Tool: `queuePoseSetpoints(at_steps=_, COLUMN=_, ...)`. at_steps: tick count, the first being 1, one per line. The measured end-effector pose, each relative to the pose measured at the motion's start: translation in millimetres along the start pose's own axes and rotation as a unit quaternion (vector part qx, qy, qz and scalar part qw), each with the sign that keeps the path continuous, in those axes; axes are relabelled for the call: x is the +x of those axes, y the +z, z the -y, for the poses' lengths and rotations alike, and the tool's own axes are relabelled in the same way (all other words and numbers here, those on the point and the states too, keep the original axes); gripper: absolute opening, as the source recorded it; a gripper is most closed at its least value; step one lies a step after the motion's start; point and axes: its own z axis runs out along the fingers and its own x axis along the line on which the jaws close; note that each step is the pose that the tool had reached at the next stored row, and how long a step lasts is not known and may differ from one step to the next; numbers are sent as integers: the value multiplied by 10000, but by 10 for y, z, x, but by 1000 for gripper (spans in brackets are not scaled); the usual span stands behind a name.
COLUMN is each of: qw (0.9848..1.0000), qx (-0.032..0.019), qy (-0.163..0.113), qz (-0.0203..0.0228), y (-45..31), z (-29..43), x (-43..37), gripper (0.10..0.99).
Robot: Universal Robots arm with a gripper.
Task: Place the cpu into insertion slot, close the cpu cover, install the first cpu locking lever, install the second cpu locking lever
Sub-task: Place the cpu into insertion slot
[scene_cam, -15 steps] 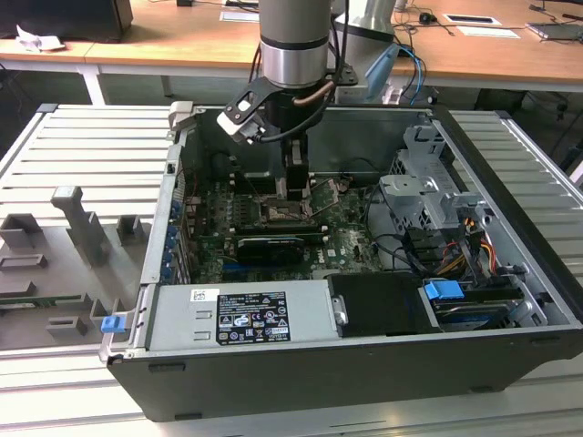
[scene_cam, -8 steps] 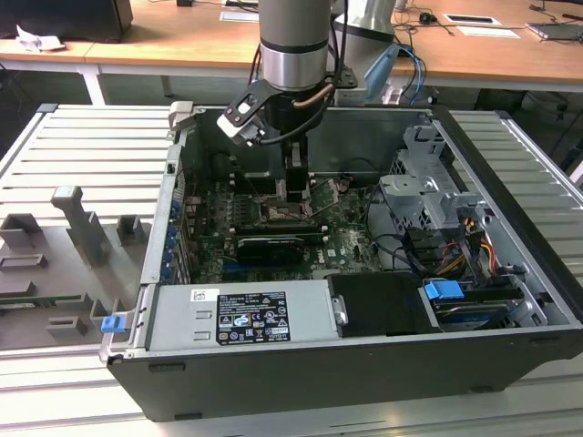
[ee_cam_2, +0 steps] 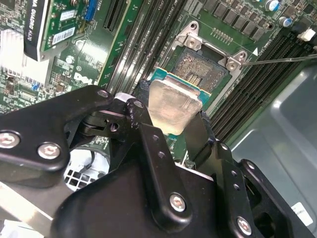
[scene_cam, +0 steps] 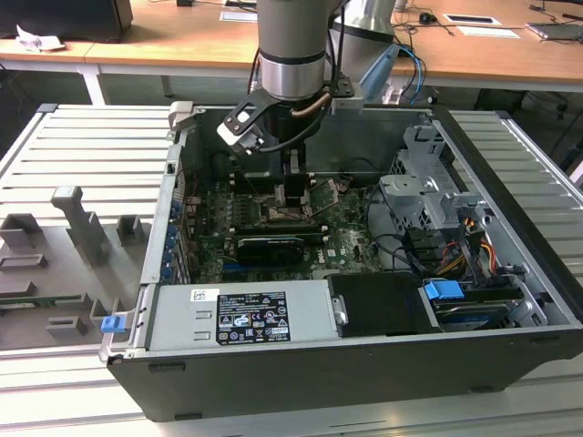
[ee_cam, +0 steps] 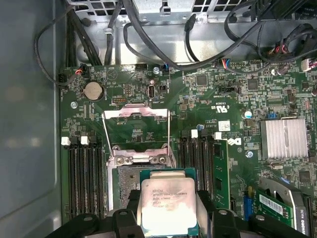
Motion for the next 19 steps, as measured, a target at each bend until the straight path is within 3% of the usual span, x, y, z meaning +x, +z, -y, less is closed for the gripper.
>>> queuePoseSetpoints(at_steps=12, qw=10000, qx=0, qy=-2, qz=-2, y=15, z=4, x=37, gripper=529)
queuePoseSetpoints(at_steps=19, qw=10000, qx=0, qy=-1, qz=-1, y=61, z=9, x=59, gripper=529)
